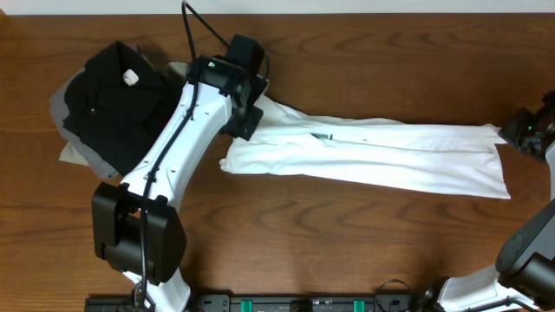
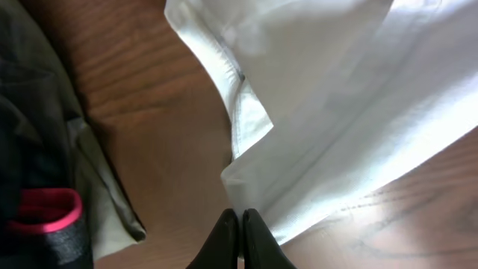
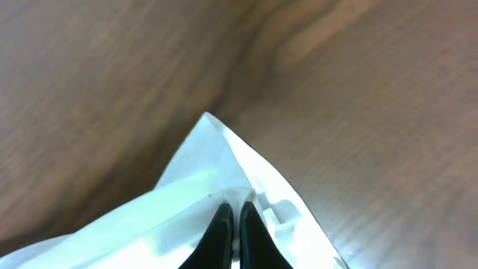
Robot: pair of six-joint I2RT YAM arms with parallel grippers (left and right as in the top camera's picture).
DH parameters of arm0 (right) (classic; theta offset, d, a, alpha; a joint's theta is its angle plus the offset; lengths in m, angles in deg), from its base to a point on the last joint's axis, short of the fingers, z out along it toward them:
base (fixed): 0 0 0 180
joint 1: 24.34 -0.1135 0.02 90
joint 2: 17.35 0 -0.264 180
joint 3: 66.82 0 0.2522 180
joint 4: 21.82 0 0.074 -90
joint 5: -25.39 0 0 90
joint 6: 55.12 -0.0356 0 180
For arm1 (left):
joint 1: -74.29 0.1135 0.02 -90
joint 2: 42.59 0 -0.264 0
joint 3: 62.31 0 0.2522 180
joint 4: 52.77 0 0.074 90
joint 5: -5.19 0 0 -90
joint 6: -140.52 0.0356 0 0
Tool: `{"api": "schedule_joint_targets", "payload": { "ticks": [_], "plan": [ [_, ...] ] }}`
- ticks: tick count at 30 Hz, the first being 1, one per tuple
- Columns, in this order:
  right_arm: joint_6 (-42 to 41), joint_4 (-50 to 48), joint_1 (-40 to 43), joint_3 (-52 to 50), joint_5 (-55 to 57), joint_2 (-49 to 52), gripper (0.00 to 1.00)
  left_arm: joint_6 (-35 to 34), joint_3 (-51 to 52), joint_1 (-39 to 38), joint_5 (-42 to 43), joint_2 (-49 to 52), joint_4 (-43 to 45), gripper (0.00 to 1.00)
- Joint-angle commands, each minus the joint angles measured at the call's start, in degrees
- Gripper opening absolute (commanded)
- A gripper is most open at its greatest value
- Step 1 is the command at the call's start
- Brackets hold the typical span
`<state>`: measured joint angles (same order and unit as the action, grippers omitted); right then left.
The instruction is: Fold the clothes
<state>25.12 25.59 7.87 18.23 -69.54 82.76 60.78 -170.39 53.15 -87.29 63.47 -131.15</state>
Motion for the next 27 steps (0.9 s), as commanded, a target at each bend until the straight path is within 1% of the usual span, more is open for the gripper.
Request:
{"api": "schedule_joint_targets", "payload": {
  "ticks": [1,12,17,21,23,24,25,27],
  "plan": [
    [0.61,0.96,0.42,0.28,5.81,-0.22,0.03,-0.7,-0.39,0.35,0.55,-0.55,-1.03,0.06],
    [0.5,7.13,0.39,0.28,10.38,-0.22,0.01,-0.74,-0.39,0.28,0.68,-0.5,-3.34,0.06],
    [-1.16,7.56,0.42,0.28,11.21,-0.22,0.01,-0.72,-0.39,0.24,4.66,-0.5,-4.83,0.06],
    [-2.86,8.37,0.39,0.28,14.4,-0.22,0.04,-0.96,-0.35,0.24,4.68,-0.5,-5.25,0.07],
    [-4.11,9.42,0.39,0.28,17.27,-0.22,0.05,-0.94,-0.35,0.24,4.68,-0.5,-5.64,0.17],
    [-4.94,10.14,0.39,0.28,19.08,-0.22,0.08,-0.94,-0.35,0.24,4.66,-0.5,-5.88,0.28],
    [-5.81,10.82,0.39,0.28,20.65,-0.22,0.1,-0.94,-0.35,0.24,4.66,-0.5,-6.14,0.33],
    [-6.51,11.61,0.39,0.28,21.92,-0.22,0.11,-0.94,-0.35,0.24,4.66,-0.5,-6.88,0.37]
  ]
}}
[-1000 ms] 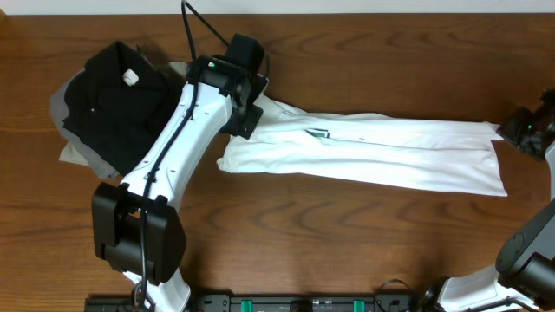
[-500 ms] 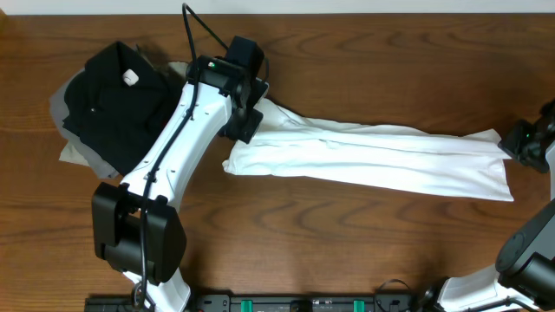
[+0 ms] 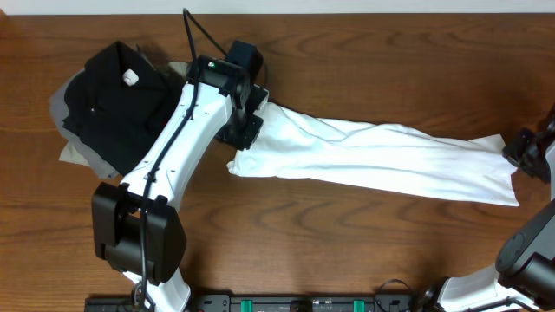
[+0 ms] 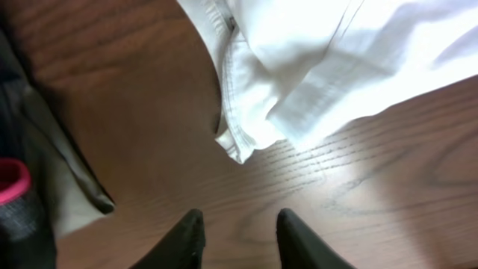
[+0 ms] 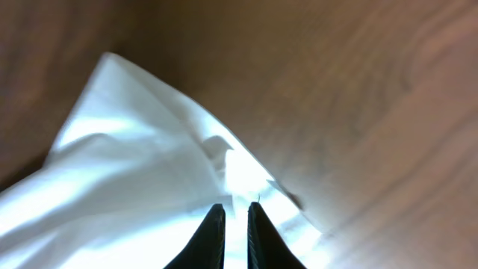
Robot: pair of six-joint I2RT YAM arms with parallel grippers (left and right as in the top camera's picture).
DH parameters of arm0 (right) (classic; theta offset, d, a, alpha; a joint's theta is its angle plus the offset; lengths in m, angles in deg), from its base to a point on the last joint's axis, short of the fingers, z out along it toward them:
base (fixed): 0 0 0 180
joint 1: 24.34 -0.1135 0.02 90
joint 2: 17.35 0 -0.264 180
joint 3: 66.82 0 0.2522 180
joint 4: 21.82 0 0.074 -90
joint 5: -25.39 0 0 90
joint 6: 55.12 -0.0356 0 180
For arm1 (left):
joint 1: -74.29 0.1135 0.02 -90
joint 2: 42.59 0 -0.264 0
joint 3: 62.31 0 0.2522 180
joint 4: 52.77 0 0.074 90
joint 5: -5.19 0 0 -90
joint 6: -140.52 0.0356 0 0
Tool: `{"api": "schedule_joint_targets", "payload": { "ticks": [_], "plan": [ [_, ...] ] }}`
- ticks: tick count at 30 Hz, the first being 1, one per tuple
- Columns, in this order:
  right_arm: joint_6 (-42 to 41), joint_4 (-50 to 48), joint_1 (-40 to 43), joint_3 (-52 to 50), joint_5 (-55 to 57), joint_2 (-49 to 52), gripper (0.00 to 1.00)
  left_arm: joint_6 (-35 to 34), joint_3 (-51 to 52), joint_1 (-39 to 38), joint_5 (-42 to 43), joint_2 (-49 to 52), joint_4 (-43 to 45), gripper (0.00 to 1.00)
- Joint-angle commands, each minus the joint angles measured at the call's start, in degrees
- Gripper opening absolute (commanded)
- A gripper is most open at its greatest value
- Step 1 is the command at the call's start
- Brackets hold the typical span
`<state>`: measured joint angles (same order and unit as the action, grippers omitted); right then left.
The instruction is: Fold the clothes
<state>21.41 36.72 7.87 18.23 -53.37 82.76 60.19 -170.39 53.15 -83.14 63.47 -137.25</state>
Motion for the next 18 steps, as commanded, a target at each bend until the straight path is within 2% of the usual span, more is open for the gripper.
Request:
{"api": "schedule_joint_targets", "payload": {
  "ticks": [1,2,3,5,8,12,15,18],
  "plan": [
    [-2.8,0.52,0.42,0.28,5.7,-0.22,0.11,-0.35,-0.35,0.24,0.5,-0.5,-1.01,0.39],
    [-2.8,0.55,0.42,0.28,5.7,-0.22,0.12,-0.35,-0.35,0.24,0.5,-0.5,-1.07,0.4],
    [-2.89,0.52,0.39,0.28,5.62,-0.22,0.17,-0.33,-0.35,0.24,0.48,-0.5,-1.01,0.43],
    [-3.63,0.52,0.39,0.28,4.61,-0.22,0.36,-0.33,-0.35,0.24,0.48,-0.5,-0.37,0.49],
    [-4.26,-0.28,0.42,0.28,1.29,-0.17,0.54,-0.35,-0.35,0.24,0.5,-0.5,1.77,0.53],
    [-4.15,-3.54,0.68,0.26,-5.73,0.31,0.64,-0.46,-0.35,0.24,0.5,-0.5,5.46,0.54],
    [-1.84,-5.18,1.92,0.26,-10.14,1.31,0.71,-0.55,-0.35,0.24,0.5,-0.5,7.58,0.58],
    [1.44,-5.77,3.87,0.26,-11.65,3.63,0.73,-0.55,-0.35,0.24,0.5,-0.5,9.01,0.59]
  ]
}}
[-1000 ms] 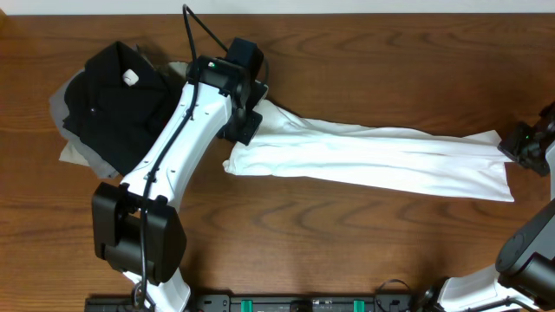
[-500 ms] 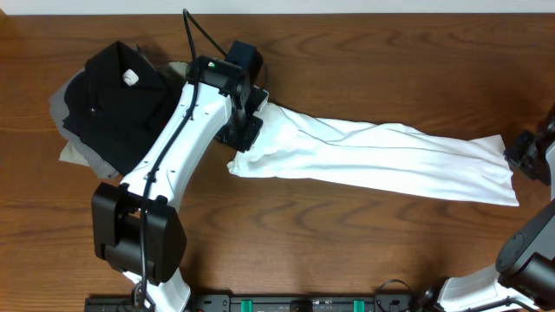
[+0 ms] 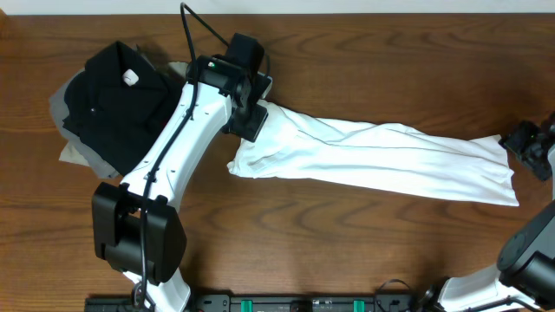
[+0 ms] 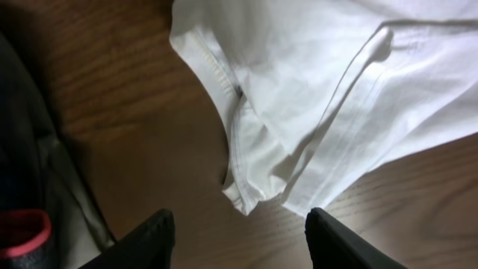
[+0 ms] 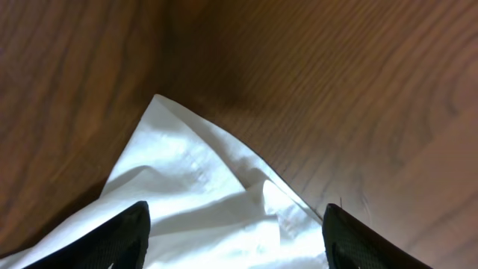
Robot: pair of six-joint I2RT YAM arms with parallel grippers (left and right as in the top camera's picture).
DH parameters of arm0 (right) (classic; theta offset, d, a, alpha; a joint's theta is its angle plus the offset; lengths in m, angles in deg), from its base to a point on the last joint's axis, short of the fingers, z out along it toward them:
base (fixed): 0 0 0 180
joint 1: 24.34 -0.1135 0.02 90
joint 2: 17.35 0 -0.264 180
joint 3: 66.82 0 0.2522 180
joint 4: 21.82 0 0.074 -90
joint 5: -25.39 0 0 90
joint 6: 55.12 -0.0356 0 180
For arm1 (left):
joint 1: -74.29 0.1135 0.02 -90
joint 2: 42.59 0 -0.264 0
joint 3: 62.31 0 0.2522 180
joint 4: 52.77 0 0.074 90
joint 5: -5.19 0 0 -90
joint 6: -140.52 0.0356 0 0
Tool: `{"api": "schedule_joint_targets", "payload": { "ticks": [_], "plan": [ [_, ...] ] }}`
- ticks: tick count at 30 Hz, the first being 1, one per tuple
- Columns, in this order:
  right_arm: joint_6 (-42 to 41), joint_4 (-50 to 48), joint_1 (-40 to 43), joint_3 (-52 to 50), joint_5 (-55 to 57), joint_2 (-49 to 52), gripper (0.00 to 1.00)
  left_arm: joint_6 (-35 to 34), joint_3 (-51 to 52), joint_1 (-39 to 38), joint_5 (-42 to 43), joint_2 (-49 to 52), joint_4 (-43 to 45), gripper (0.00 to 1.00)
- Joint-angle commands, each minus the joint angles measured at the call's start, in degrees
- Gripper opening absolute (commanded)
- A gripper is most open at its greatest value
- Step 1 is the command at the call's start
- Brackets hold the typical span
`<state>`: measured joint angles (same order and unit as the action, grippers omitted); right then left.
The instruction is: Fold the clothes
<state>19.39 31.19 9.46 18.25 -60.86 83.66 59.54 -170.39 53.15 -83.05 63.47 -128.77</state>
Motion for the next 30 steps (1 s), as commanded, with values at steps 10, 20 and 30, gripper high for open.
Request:
{"api": "schedule_joint_targets", "payload": {
  "ticks": [10,20,30],
  "plan": [
    [27.63,-2.49,9.4,0.24,-25.2,13.38,0.68,0.13,-0.35,0.24,0.39,-0.5,3.91,0.63],
    [31.65,0.9,10.38,0.24,-28.63,14.51,0.39,0.13,-0.35,0.24,0.42,-0.5,6.01,0.64],
    [28.5,3.93,11.45,4.79,-29.51,11.96,0.01,0.37,-0.35,0.24,0.37,-0.5,6.62,0.64]
  ]
}}
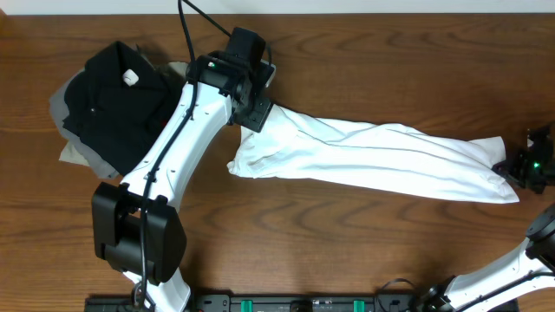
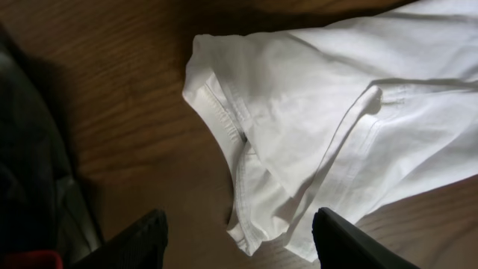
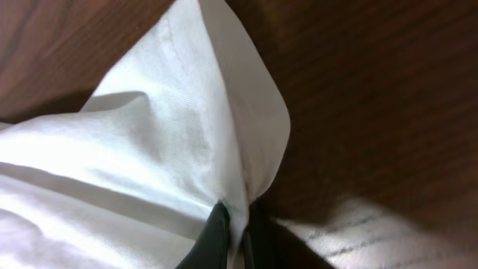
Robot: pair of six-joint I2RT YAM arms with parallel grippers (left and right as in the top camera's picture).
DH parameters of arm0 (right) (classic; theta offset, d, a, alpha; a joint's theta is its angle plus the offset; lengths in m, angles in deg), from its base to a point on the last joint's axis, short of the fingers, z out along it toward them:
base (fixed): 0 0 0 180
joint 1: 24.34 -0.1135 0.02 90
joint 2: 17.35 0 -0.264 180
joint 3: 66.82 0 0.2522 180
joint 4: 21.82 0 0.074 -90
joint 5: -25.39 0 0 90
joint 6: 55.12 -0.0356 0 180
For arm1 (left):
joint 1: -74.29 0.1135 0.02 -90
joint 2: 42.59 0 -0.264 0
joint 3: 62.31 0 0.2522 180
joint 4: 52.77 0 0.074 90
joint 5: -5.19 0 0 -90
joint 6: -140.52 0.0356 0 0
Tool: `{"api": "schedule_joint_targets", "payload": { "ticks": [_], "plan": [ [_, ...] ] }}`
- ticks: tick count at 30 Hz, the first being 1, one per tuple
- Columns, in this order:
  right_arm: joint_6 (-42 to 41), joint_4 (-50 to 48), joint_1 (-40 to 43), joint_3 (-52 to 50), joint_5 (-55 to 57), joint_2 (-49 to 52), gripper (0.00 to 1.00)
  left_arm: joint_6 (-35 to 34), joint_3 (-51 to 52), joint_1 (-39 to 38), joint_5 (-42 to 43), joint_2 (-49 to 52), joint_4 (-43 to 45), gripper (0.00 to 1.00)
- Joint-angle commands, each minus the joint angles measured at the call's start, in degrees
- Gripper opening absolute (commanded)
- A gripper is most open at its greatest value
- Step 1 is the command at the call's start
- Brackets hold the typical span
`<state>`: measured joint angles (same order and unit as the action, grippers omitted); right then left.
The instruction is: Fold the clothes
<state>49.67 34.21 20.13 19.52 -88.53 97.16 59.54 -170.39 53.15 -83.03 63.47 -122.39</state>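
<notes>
A long white garment [image 1: 373,156] lies stretched across the wooden table from the centre left to the right edge. My left gripper [image 1: 258,111] hovers open over its left end; in the left wrist view the hemmed, bunched left end [image 2: 299,142] lies between and beyond the wide-apart fingers [image 2: 138,239]. My right gripper [image 1: 525,166] is at the garment's right end, shut on a fold of the white cloth [image 3: 187,134] right at the fingertips [image 3: 219,228].
A heap of black and grey clothes [image 1: 108,100] lies at the back left, beside the left arm [image 1: 173,147]. Bare wood [image 1: 347,243] runs along the front of the table. The right gripper is close to the table's right edge.
My right gripper, wide open beyond the garment's right corner before, has moved nearer and is shut on the cloth's edge. The left gripper stays open and sits slightly farther back over the left end.
At first both grippers were shut on the ends of the flat, stretched garment. Then the left was open and the right slightly parted, the garment lying looser on the table. Then both stood wide open. Now the right is shut on the right end again.
</notes>
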Motion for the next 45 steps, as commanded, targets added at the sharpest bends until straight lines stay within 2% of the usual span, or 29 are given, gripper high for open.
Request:
{"api": "schedule_joint_targets", "payload": {
  "ticks": [1,8,15,21,27,39,41,45],
  "plan": [
    [-2.4,1.73,0.87,4.85,-1.62,-2.27,0.01,0.39,-0.35,0.26,0.35,-0.5,0.37,0.64],
    [-5.09,6.95,0.83,16.11,4.9,-10.12,0.01,0.35,-0.35,1.49,0.13,-0.5,0.92,0.64],
    [-7.98,10.1,-3.28,17.49,3.3,-14.21,0.01,0.31,-0.35,4.83,0.15,-0.52,0.66,0.64],
    [-9.22,14.12,-14.73,17.11,1.73,-14.53,0.01,-0.48,-0.35,7.17,0.17,-0.52,0.46,0.64],
    [-13.18,14.1,-27.21,14.67,7.58,-14.05,0.01,-1.46,-0.35,7.82,0.17,-0.52,0.26,0.63],
    [-17.16,4.2,-43.78,2.97,6.16,-10.27,0.01,-1.64,-0.35,7.8,0.17,-0.52,-0.81,0.63],
    [-17.16,2.64,-45.66,2.05,4.35,-9.99,0.04,-1.62,-0.35,7.8,0.17,-0.52,-0.79,0.63],
    [-15.8,0.76,-49.11,2.01,0.9,-10.05,0.24,-1.64,-0.35,7.8,0.17,-0.52,-0.79,0.64]
  ]
}}
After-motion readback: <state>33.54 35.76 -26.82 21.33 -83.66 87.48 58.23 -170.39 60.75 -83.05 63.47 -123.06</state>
